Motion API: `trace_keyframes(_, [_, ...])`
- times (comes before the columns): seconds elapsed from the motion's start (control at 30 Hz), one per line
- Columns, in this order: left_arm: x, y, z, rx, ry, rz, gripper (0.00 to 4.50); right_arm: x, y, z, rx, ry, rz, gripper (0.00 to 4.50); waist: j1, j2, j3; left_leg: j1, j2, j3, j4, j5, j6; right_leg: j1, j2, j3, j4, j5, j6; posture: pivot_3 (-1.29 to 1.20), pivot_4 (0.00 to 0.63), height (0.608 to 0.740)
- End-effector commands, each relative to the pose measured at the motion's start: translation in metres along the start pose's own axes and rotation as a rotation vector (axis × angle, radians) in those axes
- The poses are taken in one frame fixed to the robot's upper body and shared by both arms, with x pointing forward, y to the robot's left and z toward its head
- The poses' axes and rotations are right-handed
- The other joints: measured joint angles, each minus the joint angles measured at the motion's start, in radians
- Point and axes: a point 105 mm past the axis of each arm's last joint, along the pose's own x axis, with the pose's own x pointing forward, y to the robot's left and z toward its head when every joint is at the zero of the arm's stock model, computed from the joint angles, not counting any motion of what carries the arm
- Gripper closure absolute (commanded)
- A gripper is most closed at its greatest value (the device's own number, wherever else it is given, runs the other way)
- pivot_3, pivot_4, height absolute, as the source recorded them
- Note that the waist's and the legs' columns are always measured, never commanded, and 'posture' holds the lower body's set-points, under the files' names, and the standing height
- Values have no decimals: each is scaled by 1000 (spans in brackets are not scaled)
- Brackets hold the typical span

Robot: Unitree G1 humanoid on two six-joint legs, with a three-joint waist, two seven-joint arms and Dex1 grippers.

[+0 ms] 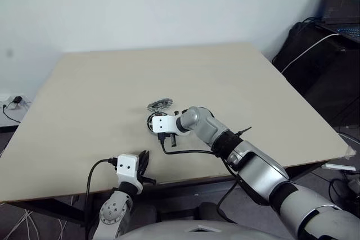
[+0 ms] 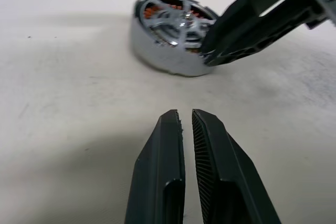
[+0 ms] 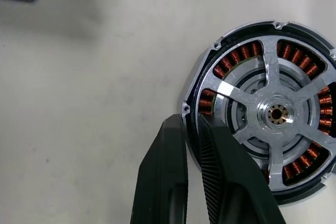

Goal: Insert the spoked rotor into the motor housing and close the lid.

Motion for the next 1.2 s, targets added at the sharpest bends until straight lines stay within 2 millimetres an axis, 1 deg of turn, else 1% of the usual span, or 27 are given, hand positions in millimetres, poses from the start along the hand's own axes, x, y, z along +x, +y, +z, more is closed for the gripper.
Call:
trace_keyframes(0.03, [4,-8,15,-4,-54,-21,4083,-25,-7,7,72,-72,-74,4406,2,0,0,0,0,0,0,0,0,0,0,0,0,0,0,0,0,740])
trace_keyframes(0.13, [3,-10,13,-13,-49,-23,4083,-41,6,1,141,-89,-100,4406,3,-1,0,-2,0,0,-1,-1,1,-1,-1,0,-1,-1,1,0,0,740])
trace_keyframes(0.23, [3,-12,11,-23,-40,-31,4083,-62,24,-9,295,-106,-130,4406,9,-1,1,-3,0,-1,-1,-2,1,-3,-1,-1,-1,-2,0,0,0,740])
trace_keyframes(0.3, [3,-13,10,-25,-38,-33,4083,-69,31,-11,348,-103,-140,4406,10,-2,2,-3,0,-1,-1,-2,1,-3,-1,-1,-1,-3,0,0,0,740])
trace_keyframes(0.4, [3,-13,8,-29,-28,-43,4083,-84,45,-18,498,-103,-156,4406,12,-4,4,-3,1,-1,0,-2,1,-2,-1,-2,-1,-6,4,0,0,740])
trace_keyframes(0.5, [4,-14,6,-29,-23,-53,4083,-90,53,-17,589,-111,-160,4406,12,-6,6,-3,1,-1,1,-2,1,-2,-1,-2,-1,-6,5,0,0,740])
trace_keyframes(0.67, [7,-15,5,-25,-17,-71,4083,-89,55,-8,698,-128,-166,4406,8,-9,9,-3,1,-1,1,-2,1,-2,-1,-2,-1,-6,5,0,0,740])
trace_keyframes(0.8, [7,-14,3,-23,-14,-72,4083,-80,55,-6,733,-116,-165,4406,8,-10,9,-3,1,-1,0,-2,1,-3,-1,-2,-1,-6,5,0,0,740])
trace_keyframes(0.97, [6,-13,2,-28,-11,-65,4083,-68,47,1,778,-143,-196,4406,6,-10,10,-3,1,-1,0,-2,1,-2,-4,-2,-1,-6,4,0,0,740])
trace_keyframes(1.03, [6,-13,2,-28,-11,-64,4083,-62,41,3,792,-151,-224,3672,2,-10,10,-3,1,-1,0,-2,1,-3,-5,-2,-1,-6,4,0,0,740])
trace_keyframes(1.07, [5,-13,2,-28,-11,-63,4083,-60,39,5,798,-159,-230,3401,0,-10,10,-3,1,-1,0,-2,0,-3,-5,-2,-1,-6,4,0,0,740])
trace_keyframes(1.2, [5,-13,1,-28,-10,-61,4083,-53,33,23,820,-224,-247,2114,-1,-10,10,-3,1,-1,0,-2,0,-3,-5,-2,-1,-6,5,0,0,740])
